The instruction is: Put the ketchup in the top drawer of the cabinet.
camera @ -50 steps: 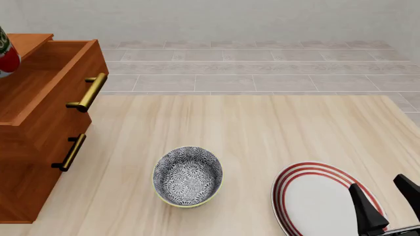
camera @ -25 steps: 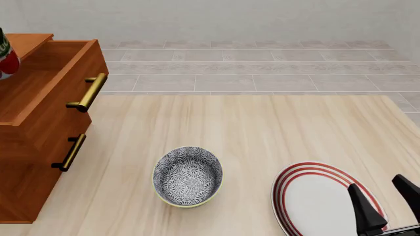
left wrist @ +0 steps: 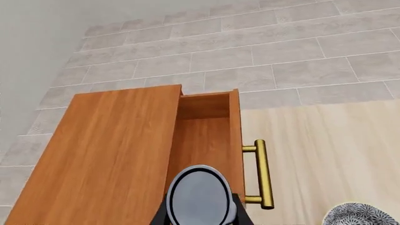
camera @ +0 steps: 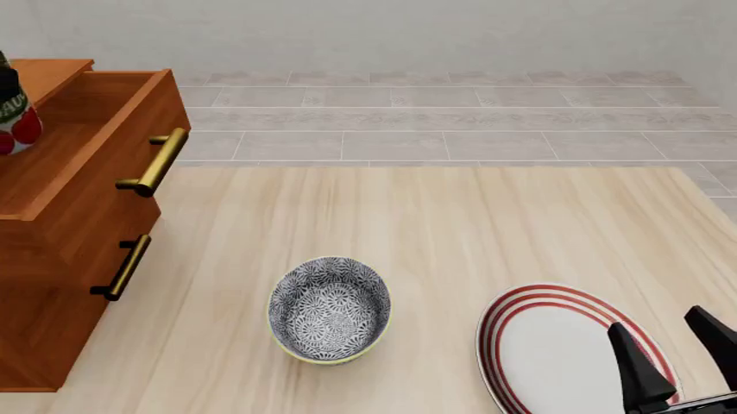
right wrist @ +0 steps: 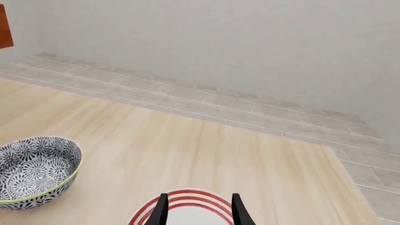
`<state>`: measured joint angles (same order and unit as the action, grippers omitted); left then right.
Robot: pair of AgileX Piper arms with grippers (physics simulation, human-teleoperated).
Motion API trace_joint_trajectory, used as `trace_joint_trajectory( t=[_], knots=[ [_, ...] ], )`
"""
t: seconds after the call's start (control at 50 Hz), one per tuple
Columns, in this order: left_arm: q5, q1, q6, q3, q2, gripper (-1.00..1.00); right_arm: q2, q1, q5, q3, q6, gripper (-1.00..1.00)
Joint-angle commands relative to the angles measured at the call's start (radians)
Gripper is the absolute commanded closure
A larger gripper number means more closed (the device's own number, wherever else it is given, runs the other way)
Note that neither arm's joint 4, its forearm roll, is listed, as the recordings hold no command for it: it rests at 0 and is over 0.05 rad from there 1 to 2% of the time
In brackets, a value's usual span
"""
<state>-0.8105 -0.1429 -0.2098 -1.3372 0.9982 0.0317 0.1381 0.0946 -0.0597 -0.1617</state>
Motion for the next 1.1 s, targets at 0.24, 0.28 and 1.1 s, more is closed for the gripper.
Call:
trace_joint_trajectory(
  t=[0.24,0.28,1.1],
  knots=[
    [0.034,-0.002,0.001,0.068,0.022,1.0,0.015,0.003,-0.018,0.008,-0.006,-1.0],
    [0.04,-0.001,0.001,0.075,0.024,1.0,0.014,0.003,-0.015,0.008,-0.005,-1.0],
    [0.082,-0.005,-0.001,0.109,0.036,1.0,0.05,0.014,-0.049,0.018,-0.013,-1.0]
  ],
)
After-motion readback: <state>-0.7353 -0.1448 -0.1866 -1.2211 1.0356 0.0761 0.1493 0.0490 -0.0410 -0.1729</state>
